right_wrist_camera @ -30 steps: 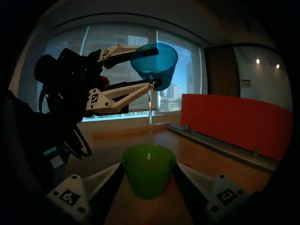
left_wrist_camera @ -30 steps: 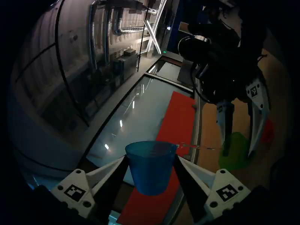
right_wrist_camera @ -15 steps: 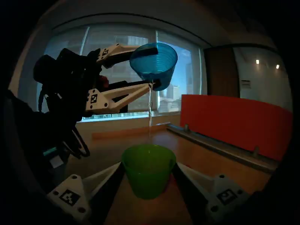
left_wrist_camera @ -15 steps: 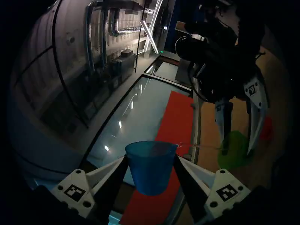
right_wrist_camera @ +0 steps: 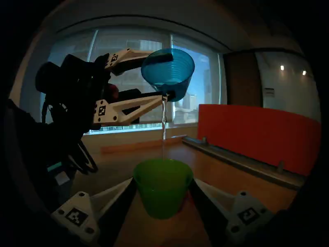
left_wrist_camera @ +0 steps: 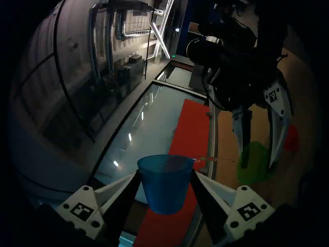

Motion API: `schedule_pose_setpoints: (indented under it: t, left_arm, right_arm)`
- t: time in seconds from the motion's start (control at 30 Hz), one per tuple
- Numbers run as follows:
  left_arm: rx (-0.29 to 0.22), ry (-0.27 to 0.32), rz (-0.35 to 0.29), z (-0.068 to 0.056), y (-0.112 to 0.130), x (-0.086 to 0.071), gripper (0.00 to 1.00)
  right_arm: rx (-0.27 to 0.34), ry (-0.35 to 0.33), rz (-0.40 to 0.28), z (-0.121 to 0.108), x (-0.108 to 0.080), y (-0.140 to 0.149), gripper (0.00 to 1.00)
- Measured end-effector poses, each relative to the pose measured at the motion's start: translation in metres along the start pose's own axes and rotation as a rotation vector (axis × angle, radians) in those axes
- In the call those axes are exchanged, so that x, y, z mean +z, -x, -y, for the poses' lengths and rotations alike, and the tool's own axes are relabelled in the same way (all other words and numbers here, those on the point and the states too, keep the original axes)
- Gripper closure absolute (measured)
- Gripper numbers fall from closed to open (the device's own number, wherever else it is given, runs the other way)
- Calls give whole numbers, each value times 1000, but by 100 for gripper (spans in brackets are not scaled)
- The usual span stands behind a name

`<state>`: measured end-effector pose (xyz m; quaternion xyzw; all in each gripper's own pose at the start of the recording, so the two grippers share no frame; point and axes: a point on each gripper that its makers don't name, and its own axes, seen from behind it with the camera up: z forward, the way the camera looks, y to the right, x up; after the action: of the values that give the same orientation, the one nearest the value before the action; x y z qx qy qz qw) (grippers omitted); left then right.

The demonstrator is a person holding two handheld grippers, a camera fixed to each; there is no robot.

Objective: Pour water

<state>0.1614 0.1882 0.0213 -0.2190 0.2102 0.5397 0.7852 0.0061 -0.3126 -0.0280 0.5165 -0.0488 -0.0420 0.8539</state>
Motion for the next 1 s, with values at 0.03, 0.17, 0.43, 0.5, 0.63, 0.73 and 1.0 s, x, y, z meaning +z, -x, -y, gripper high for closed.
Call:
schedule_pose_setpoints:
  t: [0.03, 0.17, 0.43, 0.5, 0.63, 0.73, 1.0]
  left_arm:
    - [2, 0, 0, 0, 0, 0, 16]
    - [10, 1, -1, 2, -1, 0, 16]
    - [31, 6, 1, 3, -2, -1, 16]
    - [37, 8, 1, 2, -2, -1, 16]
    - [48, 8, 3, 3, -2, -2, 16]
    - [56, 9, 3, 4, -3, -2, 16]
    - [74, 16, 1, 4, -6, -2, 16]
  right_arm:
    - [-1, 0, 0, 0, 0, 0, 10]
    - [-2, 2, -1, -1, -1, 0, 10]
    - [-1, 4, -3, -2, -1, 0, 10]
    - [-2, 4, -3, -2, -1, 1, 10]
    - [-2, 4, -3, -2, -1, 1, 10]
    - [-2, 4, -4, -3, -2, 1, 10]
    - [-3, 4, -5, -3, -2, 1, 10]
